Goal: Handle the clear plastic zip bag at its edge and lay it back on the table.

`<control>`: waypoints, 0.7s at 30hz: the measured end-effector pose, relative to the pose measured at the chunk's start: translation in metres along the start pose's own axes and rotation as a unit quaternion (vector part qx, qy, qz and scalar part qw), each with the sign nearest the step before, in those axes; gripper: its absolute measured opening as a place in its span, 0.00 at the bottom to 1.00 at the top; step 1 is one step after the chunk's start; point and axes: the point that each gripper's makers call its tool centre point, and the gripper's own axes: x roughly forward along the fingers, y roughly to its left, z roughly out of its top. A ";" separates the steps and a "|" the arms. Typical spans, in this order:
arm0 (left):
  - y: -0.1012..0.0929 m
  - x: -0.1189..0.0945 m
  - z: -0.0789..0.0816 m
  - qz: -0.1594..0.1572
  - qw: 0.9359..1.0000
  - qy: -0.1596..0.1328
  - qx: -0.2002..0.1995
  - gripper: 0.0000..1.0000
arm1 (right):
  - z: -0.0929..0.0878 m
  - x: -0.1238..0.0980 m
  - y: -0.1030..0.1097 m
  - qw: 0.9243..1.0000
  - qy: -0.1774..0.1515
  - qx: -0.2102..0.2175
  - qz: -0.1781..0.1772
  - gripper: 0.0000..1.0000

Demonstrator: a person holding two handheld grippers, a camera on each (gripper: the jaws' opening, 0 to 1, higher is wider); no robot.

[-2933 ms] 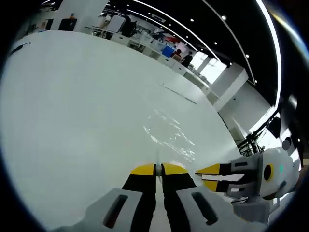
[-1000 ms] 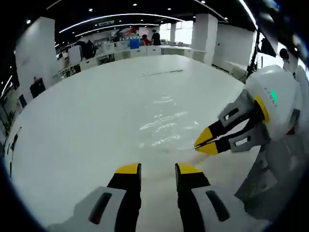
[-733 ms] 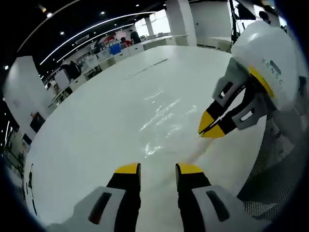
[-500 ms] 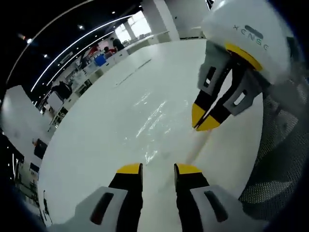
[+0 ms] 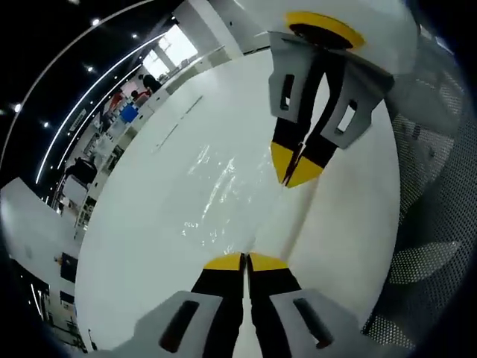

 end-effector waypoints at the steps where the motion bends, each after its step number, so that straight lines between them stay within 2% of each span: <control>1: -0.001 0.000 -0.001 -0.002 1.000 0.000 -0.003 0.00 | 0.000 0.000 0.001 1.000 -0.001 0.004 0.000 0.00; 3: -0.003 -0.002 -0.001 -0.005 1.000 -0.001 -0.009 0.00 | 0.001 -0.001 0.001 1.000 -0.010 0.020 -0.002 0.00; 6: -0.004 -0.004 -0.004 -0.008 1.000 -0.001 -0.009 0.00 | 0.011 -0.002 0.002 0.997 -0.046 0.066 0.003 0.06; 8: -0.004 -0.005 -0.004 -0.009 1.000 -0.002 -0.010 0.00 | 0.008 -0.003 -0.001 0.997 -0.038 0.072 0.003 0.07; 10: -0.004 -0.005 -0.005 -0.011 1.000 -0.002 -0.011 0.00 | 0.013 -0.003 -0.004 0.995 -0.049 0.091 0.004 0.09; 12: -0.004 -0.005 -0.006 -0.012 1.000 -0.002 -0.013 0.00 | 0.015 -0.005 -0.004 0.994 -0.052 0.092 0.005 0.09; 14: -0.003 -0.006 -0.005 -0.011 1.000 -0.003 -0.010 0.00 | 0.026 -0.008 -0.005 0.994 -0.074 0.081 0.011 0.09; 17: -0.003 -0.006 -0.001 -0.012 1.000 -0.006 -0.003 0.00 | 0.039 -0.009 -0.005 0.994 -0.095 0.058 0.016 0.10; 21: -0.005 -0.006 0.005 -0.015 1.000 -0.013 0.013 0.00 | 0.052 -0.008 -0.001 0.994 -0.105 0.020 0.023 0.10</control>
